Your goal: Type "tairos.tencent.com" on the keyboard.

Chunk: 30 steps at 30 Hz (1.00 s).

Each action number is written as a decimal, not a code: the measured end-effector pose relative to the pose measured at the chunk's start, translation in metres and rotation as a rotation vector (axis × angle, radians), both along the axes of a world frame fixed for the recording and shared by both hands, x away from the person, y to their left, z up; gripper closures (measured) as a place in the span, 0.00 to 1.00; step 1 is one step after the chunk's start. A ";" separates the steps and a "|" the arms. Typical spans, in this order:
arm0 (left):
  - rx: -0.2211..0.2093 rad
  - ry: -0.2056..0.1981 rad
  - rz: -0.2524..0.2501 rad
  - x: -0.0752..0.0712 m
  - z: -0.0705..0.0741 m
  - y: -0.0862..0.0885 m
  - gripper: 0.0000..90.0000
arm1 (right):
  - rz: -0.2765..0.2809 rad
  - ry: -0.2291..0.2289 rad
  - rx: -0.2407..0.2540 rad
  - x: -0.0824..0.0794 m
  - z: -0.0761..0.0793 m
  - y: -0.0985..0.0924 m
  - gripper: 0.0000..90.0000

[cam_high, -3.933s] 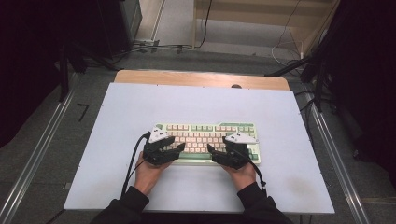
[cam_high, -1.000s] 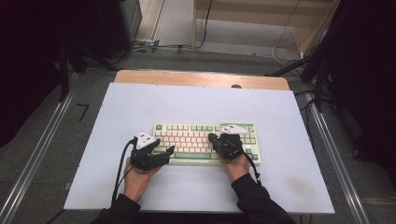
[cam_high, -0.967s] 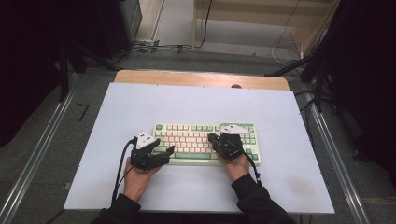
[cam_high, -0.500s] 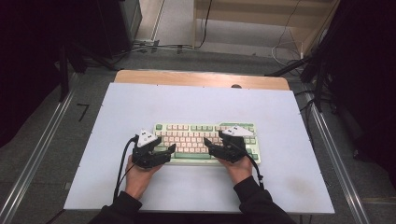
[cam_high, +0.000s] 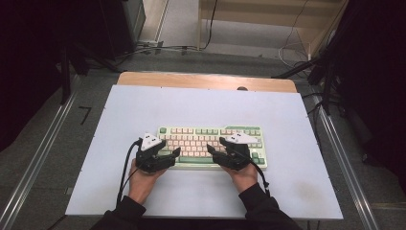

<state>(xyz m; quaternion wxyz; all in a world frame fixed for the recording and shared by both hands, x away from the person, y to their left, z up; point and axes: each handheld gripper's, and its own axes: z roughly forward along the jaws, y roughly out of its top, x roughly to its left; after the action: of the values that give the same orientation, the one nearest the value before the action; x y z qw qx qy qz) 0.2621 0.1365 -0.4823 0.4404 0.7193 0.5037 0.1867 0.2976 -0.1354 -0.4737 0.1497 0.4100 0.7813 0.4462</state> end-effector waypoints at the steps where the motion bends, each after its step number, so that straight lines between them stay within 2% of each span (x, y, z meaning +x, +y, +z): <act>1: 0.001 0.000 0.001 0.000 0.000 0.000 0.41 | 0.003 -0.001 -0.002 -0.001 0.000 0.001 0.54; 5: 0.002 0.002 0.003 0.000 -0.001 0.000 0.41 | 0.021 -0.016 -0.010 -0.003 0.000 0.003 0.72; 11: 0.009 0.004 -0.003 0.000 -0.001 -0.001 0.41 | 0.033 -0.014 -0.026 -0.005 -0.004 0.006 0.97; 16: 0.005 0.005 -0.005 0.001 -0.001 -0.002 0.41 | 0.057 -0.024 -0.036 -0.008 -0.005 0.007 0.98; 30: 0.007 0.006 -0.010 0.001 -0.002 -0.003 0.41 | 0.067 -0.004 -0.055 -0.009 -0.011 0.012 0.98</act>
<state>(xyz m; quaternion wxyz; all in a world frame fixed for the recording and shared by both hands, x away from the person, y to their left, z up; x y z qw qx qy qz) 0.2632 0.1335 -0.4840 0.4373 0.7239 0.5008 0.1843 0.2885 -0.1231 -0.4844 0.1473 0.3783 0.8063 0.4301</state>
